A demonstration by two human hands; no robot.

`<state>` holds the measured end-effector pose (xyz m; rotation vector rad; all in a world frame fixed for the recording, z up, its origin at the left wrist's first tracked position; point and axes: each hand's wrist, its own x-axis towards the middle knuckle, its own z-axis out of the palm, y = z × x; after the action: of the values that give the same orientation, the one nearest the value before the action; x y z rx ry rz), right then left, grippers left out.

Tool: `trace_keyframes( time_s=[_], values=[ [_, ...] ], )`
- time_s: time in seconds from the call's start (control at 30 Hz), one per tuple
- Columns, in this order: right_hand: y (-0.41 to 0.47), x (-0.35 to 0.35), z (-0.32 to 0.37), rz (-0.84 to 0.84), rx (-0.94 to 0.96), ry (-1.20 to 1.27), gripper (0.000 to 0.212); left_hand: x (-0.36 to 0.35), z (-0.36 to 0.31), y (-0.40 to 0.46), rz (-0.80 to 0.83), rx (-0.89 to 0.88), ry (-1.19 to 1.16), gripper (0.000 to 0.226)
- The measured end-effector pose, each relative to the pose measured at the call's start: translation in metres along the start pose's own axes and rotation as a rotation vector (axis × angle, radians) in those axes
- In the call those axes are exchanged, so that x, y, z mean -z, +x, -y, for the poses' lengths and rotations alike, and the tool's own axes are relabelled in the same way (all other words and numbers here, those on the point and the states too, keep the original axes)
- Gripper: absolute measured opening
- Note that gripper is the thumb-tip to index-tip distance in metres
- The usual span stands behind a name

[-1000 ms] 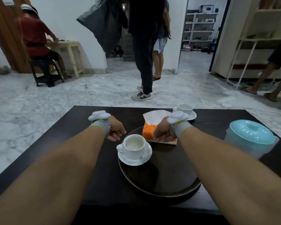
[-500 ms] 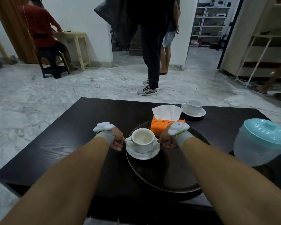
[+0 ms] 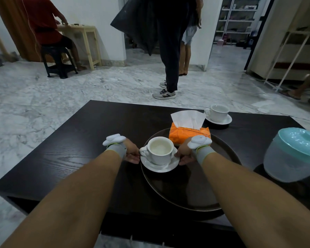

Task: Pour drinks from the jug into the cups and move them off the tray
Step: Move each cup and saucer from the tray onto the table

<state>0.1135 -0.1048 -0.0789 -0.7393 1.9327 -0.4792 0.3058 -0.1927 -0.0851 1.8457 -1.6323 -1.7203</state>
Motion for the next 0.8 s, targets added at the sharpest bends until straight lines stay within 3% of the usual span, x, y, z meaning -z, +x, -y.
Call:
trace_keyframes(
  time_s=[0.23, 0.4, 0.6, 0.73, 0.8],
  values=[
    [0.001, -0.001, 0.001, -0.031, 0.023, -0.001, 0.037, 0.002, -0.006, -0.003, -0.011, -0.042, 0.060, 0.025],
    [-0.004, 0.000, 0.005, -0.010, 0.000, -0.017, 0.021, 0.005, -0.009, -0.003, 0.004, -0.023, 0.100, 0.022],
    [-0.008, 0.006, 0.014, -0.039, 0.073, -0.013, 0.034, 0.011, -0.019, -0.011, -0.007, -0.056, 0.094, 0.021],
    [-0.021, 0.016, 0.026, -0.067, 0.115, -0.035, 0.009, 0.016, -0.028, -0.014, -0.011, -0.080, 0.049, 0.021],
    [-0.023, 0.020, 0.030, -0.094, 0.139, -0.047, 0.027, 0.020, -0.034, -0.014, -0.016, -0.093, 0.029, 0.019]
  ],
)
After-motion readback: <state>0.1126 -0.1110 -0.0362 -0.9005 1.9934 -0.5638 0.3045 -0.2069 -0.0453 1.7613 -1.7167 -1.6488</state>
